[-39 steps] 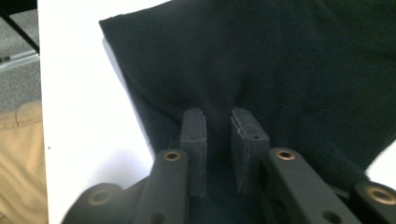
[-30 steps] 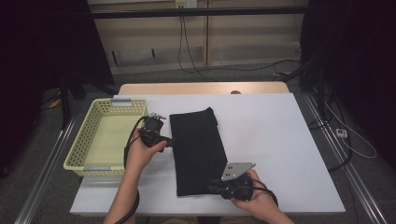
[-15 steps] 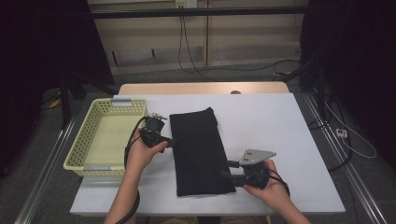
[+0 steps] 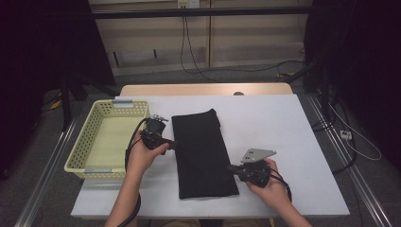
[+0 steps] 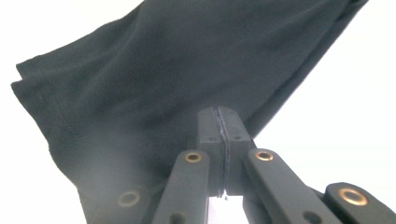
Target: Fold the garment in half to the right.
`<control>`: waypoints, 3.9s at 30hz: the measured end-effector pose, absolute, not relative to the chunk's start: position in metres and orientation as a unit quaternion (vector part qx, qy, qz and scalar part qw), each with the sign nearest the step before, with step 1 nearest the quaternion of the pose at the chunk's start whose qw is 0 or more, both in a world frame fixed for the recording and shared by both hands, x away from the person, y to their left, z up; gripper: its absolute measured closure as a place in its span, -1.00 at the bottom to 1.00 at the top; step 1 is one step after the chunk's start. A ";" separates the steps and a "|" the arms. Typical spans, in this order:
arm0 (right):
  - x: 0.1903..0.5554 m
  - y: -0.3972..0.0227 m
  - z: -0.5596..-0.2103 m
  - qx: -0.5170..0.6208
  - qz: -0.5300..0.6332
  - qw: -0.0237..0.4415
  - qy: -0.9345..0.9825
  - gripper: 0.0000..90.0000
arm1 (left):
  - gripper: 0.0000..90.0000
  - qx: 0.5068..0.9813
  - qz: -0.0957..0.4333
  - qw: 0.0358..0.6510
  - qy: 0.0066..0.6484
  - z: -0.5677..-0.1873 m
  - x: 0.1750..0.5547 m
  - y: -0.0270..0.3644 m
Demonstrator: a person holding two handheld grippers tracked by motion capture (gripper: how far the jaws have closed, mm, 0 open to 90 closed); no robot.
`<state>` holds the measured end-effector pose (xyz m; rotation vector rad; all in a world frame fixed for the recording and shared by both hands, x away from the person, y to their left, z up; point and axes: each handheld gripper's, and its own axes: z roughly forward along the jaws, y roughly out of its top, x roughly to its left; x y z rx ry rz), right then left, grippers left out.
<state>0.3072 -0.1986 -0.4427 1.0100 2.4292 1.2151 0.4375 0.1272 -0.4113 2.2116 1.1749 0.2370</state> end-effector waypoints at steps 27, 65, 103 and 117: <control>0.267 -0.202 -0.444 0.336 0.414 0.108 0.839 0.95 | -0.70 0.840 0.088 0.305 0.440 -0.410 0.435 0.124; 0.278 -0.179 -0.451 0.258 0.432 0.085 0.860 -0.21 | -0.70 0.835 0.094 0.309 0.446 -0.406 0.425 0.131; 0.283 -0.176 -0.461 0.275 0.393 0.119 0.869 0.08 | -0.70 0.838 0.092 0.300 0.445 -0.408 0.425 0.133; 0.290 -0.175 -0.460 0.303 0.396 0.122 0.858 0.80 | -0.71 0.837 0.085 0.307 0.446 -0.410 0.427 0.130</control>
